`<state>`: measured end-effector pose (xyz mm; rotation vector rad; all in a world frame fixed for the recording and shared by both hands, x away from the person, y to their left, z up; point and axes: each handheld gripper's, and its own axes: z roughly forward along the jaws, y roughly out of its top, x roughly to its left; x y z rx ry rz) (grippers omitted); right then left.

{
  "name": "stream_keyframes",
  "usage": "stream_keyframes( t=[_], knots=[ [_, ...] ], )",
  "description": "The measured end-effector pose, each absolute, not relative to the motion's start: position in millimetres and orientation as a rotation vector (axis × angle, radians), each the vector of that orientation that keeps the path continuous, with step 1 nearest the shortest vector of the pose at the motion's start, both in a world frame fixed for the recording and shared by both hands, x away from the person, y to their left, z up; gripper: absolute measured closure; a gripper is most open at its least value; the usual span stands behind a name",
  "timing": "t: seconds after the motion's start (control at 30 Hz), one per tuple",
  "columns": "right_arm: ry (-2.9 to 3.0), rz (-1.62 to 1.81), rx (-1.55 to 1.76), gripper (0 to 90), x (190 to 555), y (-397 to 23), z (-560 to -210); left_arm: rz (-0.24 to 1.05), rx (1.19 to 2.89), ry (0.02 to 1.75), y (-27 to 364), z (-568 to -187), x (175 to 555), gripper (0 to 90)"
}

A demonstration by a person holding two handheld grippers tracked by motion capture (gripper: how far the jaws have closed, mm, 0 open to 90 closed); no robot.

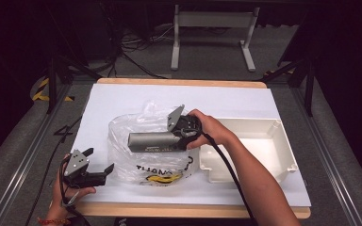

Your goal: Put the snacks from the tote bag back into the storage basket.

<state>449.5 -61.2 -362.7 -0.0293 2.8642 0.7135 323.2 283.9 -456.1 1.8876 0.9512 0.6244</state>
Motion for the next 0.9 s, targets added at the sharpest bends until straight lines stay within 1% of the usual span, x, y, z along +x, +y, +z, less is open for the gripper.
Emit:
stream_keyframes(
  t=[0.9],
  knots=[
    [2.781,0.813,-0.091,43.1,438.0,-78.0,-317.9,0.618,1.891,0.949,283.7,-456.3,323.6,5.3]
  ],
)
